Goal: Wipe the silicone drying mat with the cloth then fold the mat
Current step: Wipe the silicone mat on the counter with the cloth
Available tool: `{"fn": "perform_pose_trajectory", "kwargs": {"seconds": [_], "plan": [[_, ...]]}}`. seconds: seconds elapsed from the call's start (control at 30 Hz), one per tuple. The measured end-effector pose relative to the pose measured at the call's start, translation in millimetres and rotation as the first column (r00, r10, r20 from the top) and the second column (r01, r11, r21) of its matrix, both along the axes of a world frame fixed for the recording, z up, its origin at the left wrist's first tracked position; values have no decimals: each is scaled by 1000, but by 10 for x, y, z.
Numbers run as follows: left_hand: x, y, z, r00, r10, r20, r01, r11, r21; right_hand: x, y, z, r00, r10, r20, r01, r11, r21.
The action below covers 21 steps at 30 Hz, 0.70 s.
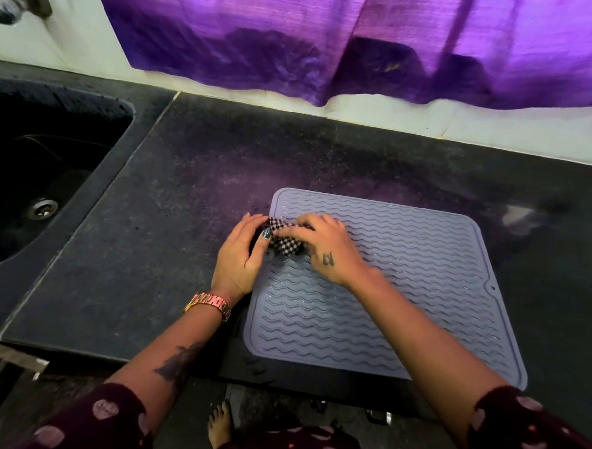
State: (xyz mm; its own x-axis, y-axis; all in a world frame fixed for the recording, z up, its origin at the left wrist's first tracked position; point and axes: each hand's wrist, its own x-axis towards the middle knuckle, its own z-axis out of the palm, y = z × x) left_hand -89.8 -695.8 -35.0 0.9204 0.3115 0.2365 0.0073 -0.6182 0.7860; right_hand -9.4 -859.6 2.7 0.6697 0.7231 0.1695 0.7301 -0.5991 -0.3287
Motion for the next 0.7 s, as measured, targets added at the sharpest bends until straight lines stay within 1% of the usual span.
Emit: {"fn": "perform_pose_trajectory", "kwargs": {"seconds": [0.07,0.1,0.2,0.27,0.3,0.37,0.43,0.5,0.53,0.6,0.7], "plan": [[-1,-3,6,1000,2,-10,-2,1000,2,96,59,18,997,-67,44,66,997,37],[-2,-2,11,1000,0,-11,0,1000,5,107,97,0,994,-90,60,89,996,21],[-4,-5,18,1000,-12,-17,13,999,40,63,147,-160,994,-74,79,79,994,-69],[3,-8,21,999,-20,-37,23,997,77,114,130,-203,996,-52,66,57,996,-75],[8,-14,23,998,-27,-53,32,994,108,165,124,-179,998,-36,48,40,996,-76],[20,-29,19,996,-38,-83,55,974,219,300,130,-87,1000,-23,20,25,997,-73],[32,-44,10,994,-25,-106,61,936,347,395,172,-19,995,-66,68,67,997,-22],[46,-55,7,990,7,-144,57,899,433,402,214,-39,984,-129,123,133,991,-25],[55,-58,3,986,19,-168,61,884,463,388,222,-88,983,-134,127,143,988,-64],[65,-62,-12,977,28,-209,83,862,499,369,209,-198,988,-124,88,136,980,-147],[74,-59,-21,971,43,-236,88,852,516,529,198,-137,998,-63,20,65,985,-162]]}}
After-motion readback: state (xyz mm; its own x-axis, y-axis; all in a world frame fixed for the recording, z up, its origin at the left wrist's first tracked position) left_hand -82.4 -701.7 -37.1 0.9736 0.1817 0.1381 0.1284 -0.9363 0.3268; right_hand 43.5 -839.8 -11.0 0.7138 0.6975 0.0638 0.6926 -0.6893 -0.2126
